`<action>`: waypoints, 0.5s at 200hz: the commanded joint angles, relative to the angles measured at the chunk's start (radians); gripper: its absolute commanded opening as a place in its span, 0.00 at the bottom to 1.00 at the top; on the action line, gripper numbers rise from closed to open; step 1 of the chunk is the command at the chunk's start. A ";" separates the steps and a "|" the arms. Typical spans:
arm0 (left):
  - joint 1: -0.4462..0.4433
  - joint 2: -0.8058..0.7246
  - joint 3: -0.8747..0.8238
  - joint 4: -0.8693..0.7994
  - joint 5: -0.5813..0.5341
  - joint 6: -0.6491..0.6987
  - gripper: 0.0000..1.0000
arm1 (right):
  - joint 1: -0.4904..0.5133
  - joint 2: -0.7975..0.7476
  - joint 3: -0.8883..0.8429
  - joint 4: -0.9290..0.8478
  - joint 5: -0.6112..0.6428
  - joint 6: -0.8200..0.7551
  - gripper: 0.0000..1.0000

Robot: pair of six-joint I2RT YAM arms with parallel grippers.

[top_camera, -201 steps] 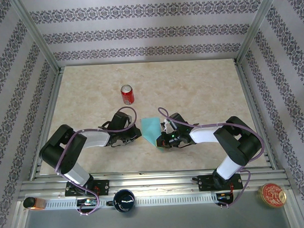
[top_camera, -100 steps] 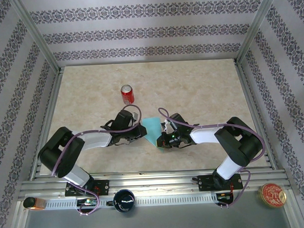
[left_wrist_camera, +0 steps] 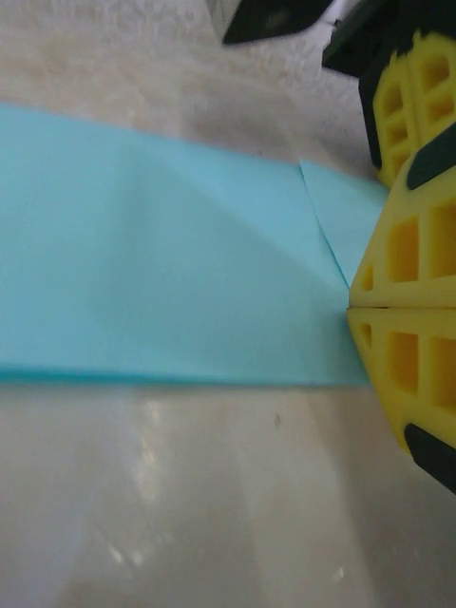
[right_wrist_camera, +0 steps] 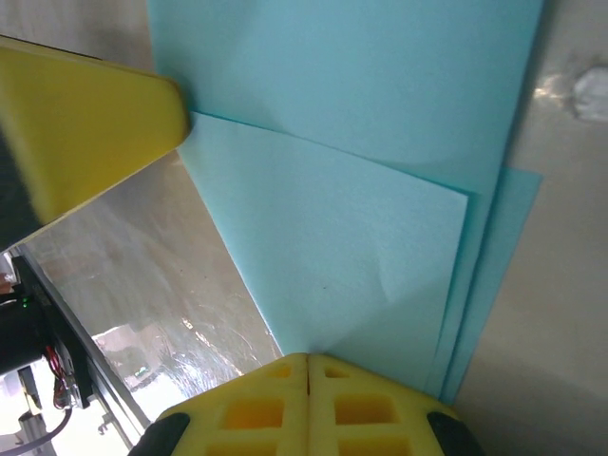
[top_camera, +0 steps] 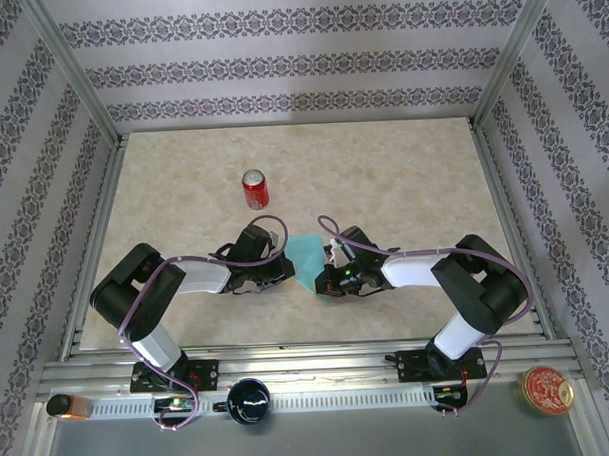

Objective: Fold a paper plane with a square sheet of paper (pick it up from the middle)
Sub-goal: Third fold the triangle at the center of the table.

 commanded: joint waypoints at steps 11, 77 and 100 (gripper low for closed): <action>-0.008 0.044 -0.004 -0.099 -0.021 0.029 0.05 | -0.004 -0.032 0.046 -0.051 0.015 0.017 0.06; -0.008 0.039 0.007 -0.146 -0.034 0.050 0.03 | 0.031 0.092 0.159 -0.039 0.006 0.029 0.09; -0.008 0.046 0.011 -0.153 -0.032 0.055 0.01 | 0.044 0.130 0.169 -0.035 0.005 0.024 0.09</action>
